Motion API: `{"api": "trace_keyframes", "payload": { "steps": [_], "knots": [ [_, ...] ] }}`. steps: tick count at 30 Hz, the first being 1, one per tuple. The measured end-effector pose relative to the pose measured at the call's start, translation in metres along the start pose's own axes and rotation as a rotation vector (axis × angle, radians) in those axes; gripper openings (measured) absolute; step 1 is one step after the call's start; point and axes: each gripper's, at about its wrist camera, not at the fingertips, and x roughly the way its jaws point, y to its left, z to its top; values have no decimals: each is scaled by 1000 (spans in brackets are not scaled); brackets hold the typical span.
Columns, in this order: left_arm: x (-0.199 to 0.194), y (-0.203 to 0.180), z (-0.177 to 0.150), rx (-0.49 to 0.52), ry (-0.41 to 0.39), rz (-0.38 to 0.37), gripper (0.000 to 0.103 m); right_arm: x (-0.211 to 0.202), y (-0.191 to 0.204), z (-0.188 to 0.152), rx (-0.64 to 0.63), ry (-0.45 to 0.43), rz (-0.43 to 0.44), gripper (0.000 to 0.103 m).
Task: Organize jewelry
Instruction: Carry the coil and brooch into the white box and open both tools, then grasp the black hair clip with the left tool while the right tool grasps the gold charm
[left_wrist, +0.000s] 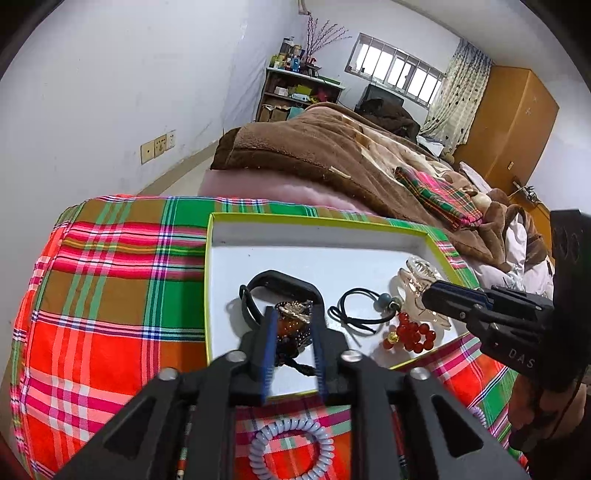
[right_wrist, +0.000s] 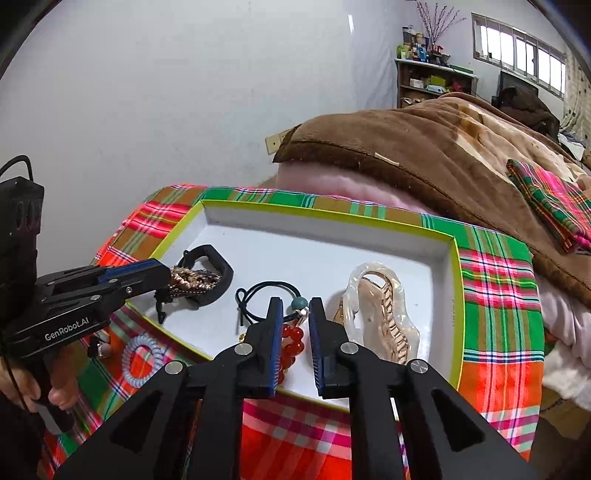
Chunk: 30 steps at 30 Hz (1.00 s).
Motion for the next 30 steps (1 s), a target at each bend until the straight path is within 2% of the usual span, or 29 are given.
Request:
{"api": "trace_keyframes", "payload": {
  "steps": [1, 7, 17, 20, 23, 25, 30],
  "knots": [
    [-3, 0, 0, -2, -5, 0, 28, -2, 1, 0, -1, -4, 1, 14],
    [-18, -1, 0, -2, -25, -1, 30, -28, 3, -3, -7, -43, 13, 15],
    [-63, -1, -22, 19, -55, 32, 30, -77, 7, -34, 0, -76, 42, 16],
    [-78, 2, -31, 18, -69, 56, 30, -90, 9, -46, 1, -79, 51, 24],
    [-89, 6, -42, 12, -73, 77, 30, -99, 11, -58, 5, -75, 61, 27],
    [-95, 10, -49, 7, -74, 95, 35, -102, 13, -65, 6, -67, 68, 27],
    [-95, 22, -69, -37, -55, 120, 41, -104, 25, -83, -5, -42, 99, 30]
  ]
}}
